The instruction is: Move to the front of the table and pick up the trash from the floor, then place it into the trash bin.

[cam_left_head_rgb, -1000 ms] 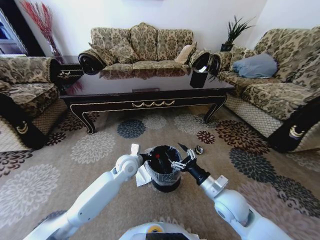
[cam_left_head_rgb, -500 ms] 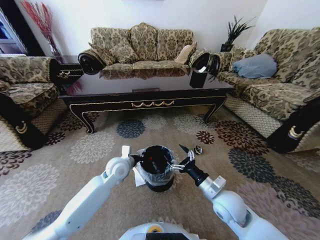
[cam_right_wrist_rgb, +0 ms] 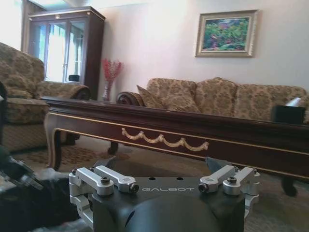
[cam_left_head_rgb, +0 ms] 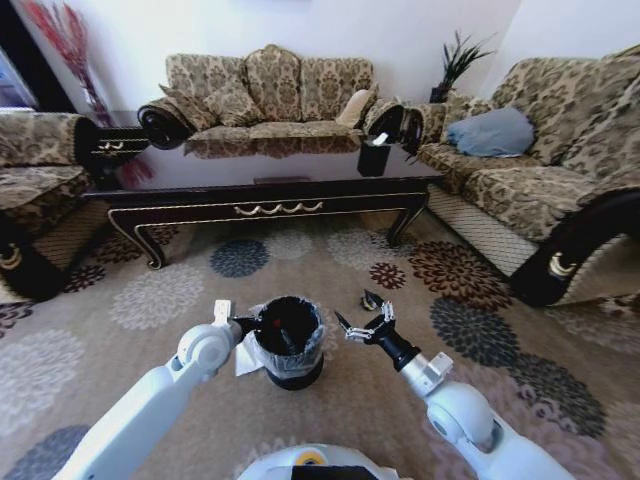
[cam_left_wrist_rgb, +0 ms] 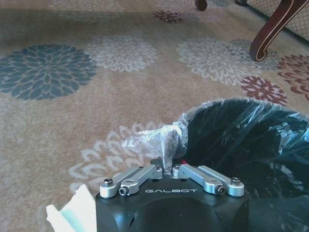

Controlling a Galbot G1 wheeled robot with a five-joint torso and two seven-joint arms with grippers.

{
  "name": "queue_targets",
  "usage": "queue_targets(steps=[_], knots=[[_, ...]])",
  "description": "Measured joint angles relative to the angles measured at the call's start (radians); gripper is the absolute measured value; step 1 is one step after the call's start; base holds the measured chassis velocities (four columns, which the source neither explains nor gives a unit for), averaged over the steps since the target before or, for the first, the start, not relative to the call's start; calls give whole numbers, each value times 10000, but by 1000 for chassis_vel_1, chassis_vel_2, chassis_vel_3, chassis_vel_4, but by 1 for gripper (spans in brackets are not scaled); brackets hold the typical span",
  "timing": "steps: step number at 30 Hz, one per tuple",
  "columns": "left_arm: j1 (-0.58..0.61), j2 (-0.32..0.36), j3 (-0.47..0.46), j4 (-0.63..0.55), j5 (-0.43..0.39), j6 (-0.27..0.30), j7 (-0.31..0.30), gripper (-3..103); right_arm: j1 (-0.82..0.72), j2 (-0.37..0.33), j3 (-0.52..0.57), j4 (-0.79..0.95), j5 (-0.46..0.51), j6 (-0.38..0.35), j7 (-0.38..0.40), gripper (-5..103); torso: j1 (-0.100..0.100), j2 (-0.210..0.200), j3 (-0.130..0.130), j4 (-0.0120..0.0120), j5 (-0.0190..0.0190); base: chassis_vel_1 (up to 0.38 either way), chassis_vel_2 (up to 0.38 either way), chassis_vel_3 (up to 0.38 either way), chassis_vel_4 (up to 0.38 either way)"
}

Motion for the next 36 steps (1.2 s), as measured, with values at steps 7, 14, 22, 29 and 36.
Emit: queue_targets(steps=[7,14,22,29,36], knots=[[920,264,-1748,-139,-81,-1,58,4,227,72,376,-963,15,275,40,100,0,-1,0,17,-13,-72,-60,56,53],[2352,379,-4064,-797,-493,194,35,4,999,195,465,-2725,18,491,109,100,-1,0,-1,9,-6,42,24,-24,-11],[4374,332,-6730,-1403,-603,211,338,4,2501,336,-405,-5077,-446,731,284,100,0,0,-1,12,-3,0,0,0,0],[5942,-427,-8584,-1715,-349,220,720,4,4252,864,-1463,-7814,-1212,1018,293,100,0,0,-1,7,0,0,0,0,0],[6844,-942,-9141,-1271,952,229,1117,4,5849,1712,-2145,-10711,-1247,1270,333,100,0,0,1,14,-7,0,0,0,0]])
